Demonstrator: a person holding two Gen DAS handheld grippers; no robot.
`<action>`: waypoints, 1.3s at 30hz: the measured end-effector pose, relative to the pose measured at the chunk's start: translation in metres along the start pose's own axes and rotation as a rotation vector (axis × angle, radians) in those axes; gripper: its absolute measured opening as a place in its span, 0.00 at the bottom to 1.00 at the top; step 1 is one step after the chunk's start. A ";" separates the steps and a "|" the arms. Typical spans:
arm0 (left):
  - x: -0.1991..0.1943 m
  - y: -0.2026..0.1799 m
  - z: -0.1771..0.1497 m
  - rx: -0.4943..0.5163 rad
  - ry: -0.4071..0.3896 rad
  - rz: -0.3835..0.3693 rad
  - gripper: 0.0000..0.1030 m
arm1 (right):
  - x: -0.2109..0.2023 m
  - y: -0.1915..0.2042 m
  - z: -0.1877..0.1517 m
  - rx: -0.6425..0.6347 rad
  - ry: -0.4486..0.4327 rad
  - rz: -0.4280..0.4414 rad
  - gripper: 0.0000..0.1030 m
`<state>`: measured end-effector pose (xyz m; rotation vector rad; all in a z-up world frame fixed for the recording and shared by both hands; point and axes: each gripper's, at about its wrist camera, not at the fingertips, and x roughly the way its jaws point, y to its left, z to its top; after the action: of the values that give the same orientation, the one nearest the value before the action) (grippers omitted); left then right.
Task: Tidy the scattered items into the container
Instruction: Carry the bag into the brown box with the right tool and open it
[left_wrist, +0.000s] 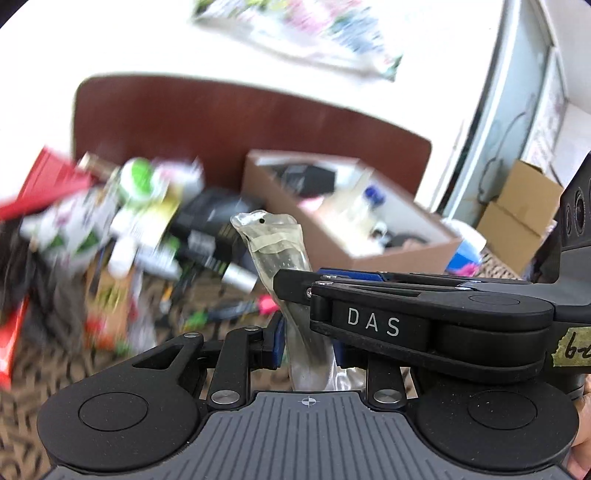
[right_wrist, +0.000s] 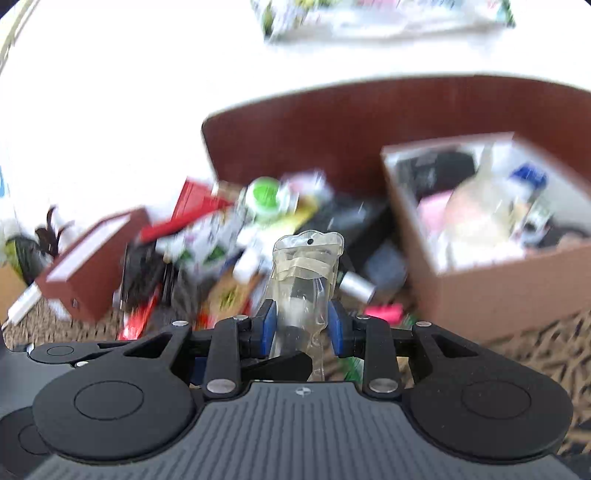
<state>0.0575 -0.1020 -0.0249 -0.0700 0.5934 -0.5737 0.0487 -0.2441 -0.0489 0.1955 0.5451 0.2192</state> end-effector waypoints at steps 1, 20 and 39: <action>0.003 -0.006 0.007 0.016 -0.009 -0.006 0.23 | -0.003 -0.005 0.006 0.005 -0.016 -0.005 0.33; 0.138 -0.106 0.089 0.161 -0.009 -0.204 0.23 | -0.008 -0.151 0.081 0.132 -0.151 -0.225 0.33; 0.239 -0.117 0.093 0.195 0.054 -0.152 0.71 | 0.050 -0.237 0.081 0.213 -0.114 -0.213 0.45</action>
<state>0.2136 -0.3363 -0.0433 0.0856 0.5851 -0.7806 0.1695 -0.4685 -0.0630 0.3523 0.4716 -0.0578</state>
